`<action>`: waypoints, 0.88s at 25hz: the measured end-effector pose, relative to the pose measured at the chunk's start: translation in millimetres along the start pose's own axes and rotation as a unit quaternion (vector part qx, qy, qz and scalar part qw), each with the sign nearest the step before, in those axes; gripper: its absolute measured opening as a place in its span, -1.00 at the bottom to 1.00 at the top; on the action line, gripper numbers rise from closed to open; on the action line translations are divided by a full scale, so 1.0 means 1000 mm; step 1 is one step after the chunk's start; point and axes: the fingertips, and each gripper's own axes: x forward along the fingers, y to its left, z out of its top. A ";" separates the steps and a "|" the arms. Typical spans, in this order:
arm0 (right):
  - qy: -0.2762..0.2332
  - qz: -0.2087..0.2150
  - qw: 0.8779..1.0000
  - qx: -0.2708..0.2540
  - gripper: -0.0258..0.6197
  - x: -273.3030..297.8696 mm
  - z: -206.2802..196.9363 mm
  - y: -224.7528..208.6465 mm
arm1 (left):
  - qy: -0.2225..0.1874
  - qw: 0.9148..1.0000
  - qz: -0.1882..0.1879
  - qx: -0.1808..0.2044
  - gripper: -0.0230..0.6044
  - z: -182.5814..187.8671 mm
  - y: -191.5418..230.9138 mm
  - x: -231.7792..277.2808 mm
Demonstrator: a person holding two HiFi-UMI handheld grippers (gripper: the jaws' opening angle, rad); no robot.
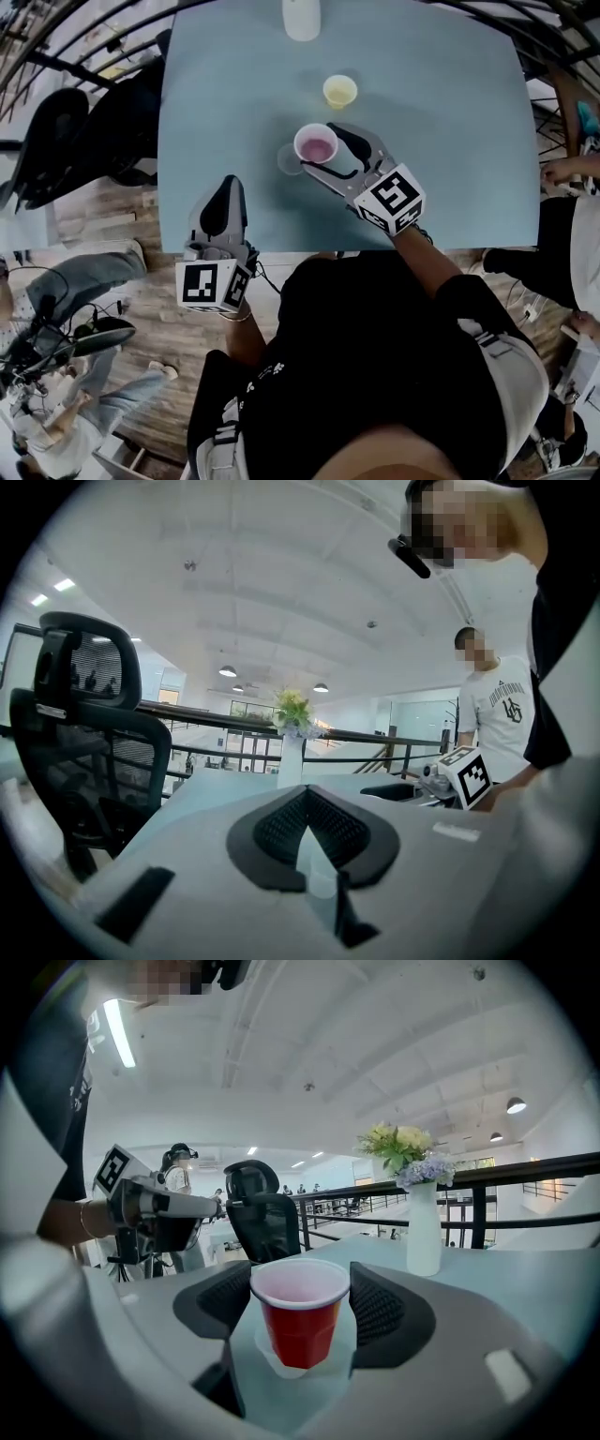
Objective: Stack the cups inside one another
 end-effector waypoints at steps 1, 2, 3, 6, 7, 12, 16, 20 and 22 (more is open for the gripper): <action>0.002 0.003 1.000 0.002 0.12 0.002 -0.001 0.002 | 0.000 1.000 0.001 -0.004 -0.96 -0.001 0.001 0.000; 0.004 0.006 1.000 0.004 0.12 0.003 -0.003 0.005 | 0.001 1.000 0.002 -0.008 -0.96 -0.003 0.003 0.000; 0.006 0.010 1.000 0.004 0.12 0.006 -0.004 0.008 | 0.001 1.000 0.001 -0.013 -0.96 -0.005 0.004 0.001; 0.011 0.019 1.000 0.003 0.12 0.015 -0.009 0.013 | 0.006 1.000 -0.004 -0.014 -0.96 -0.007 0.009 0.006; 0.013 0.021 1.000 0.002 0.12 0.018 -0.010 0.014 | 0.006 1.000 -0.006 -0.010 -0.96 -0.006 0.009 0.008; 0.011 0.027 1.000 0.008 0.12 0.025 -0.013 0.019 | 0.008 1.000 0.000 -0.009 -0.96 -0.007 0.013 0.010; 0.018 0.031 0.999 0.007 0.12 0.027 -0.020 0.023 | 0.009 1.000 0.004 -0.012 -0.96 -0.011 0.014 0.005; 0.022 0.028 0.999 0.006 0.12 0.026 -0.027 0.023 | 0.007 1.000 0.008 -0.011 -0.96 -0.011 0.016 0.002; 0.024 0.026 0.999 0.004 0.12 0.031 -0.028 0.023 | 0.006 1.000 0.007 -0.009 -0.96 -0.009 0.019 0.002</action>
